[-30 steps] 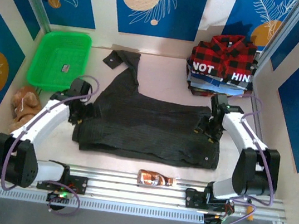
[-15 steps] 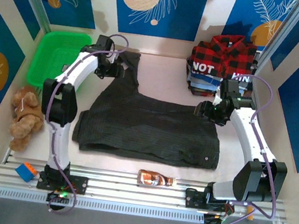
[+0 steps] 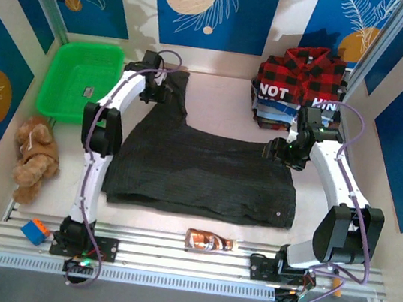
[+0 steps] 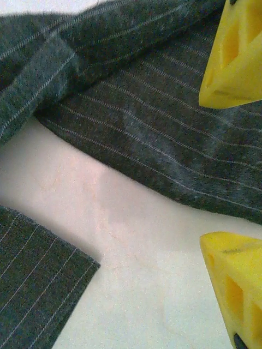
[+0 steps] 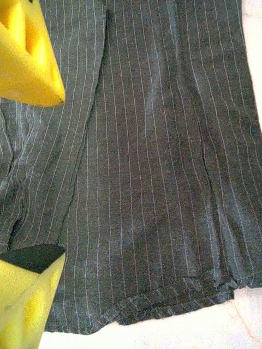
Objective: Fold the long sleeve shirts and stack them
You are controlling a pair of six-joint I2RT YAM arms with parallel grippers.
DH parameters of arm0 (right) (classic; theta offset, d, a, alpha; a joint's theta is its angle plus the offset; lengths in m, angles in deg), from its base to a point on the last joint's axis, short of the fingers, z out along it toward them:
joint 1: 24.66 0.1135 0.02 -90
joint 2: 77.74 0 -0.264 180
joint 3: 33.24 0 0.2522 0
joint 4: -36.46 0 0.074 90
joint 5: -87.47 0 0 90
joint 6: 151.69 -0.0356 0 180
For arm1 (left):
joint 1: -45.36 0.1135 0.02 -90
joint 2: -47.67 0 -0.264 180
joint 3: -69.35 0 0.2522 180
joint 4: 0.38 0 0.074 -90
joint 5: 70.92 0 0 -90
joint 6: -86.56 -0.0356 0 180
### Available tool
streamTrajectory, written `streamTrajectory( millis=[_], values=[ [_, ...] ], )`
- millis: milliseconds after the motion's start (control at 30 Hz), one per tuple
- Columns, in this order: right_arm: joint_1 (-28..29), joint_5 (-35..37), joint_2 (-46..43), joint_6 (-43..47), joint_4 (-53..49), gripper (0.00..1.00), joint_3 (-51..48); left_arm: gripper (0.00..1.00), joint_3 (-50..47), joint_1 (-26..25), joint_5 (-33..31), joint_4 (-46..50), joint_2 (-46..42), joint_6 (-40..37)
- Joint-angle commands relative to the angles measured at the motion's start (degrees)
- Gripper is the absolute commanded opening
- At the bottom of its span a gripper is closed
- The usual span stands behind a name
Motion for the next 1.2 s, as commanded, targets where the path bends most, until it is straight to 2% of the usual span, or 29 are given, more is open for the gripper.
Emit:
streamTrajectory(
  millis=[0,233,533,633,867,1000,1167],
  values=[
    [-0.8,-1.9,0.8,0.9,-0.2,0.68,-0.9,0.61,3.7,0.5,-1.7,2.2,3.3,-1.1],
    [-1.3,-2.0,2.5,0.9,1.0,0.68,-1.0,0.58,9.3,0.5,-1.6,3.6,7.9,0.3],
    [-4.5,-0.6,8.2,0.2,0.9,0.66,2.7,0.52,8.0,-0.3,2.6,5.9,8.8,0.1],
    [-4.9,-1.0,9.0,2.0,3.4,0.65,3.3,0.44,5.9,-0.2,4.9,4.7,7.5,0.7],
    [-7.9,-0.8,15.2,5.8,9.1,0.62,6.0,0.11,4.1,0.4,9.3,3.1,5.8,3.1],
    [-9.9,-2.2,20.3,6.5,10.2,0.59,9.5,0.04,1.8,0.4,11.3,1.4,3.3,4.0],
    [-10.2,-5.3,25.2,6.0,12.2,0.57,12.3,0.00,-2.2,0.4,13.1,-0.8,-0.1,4.1]
  ],
)
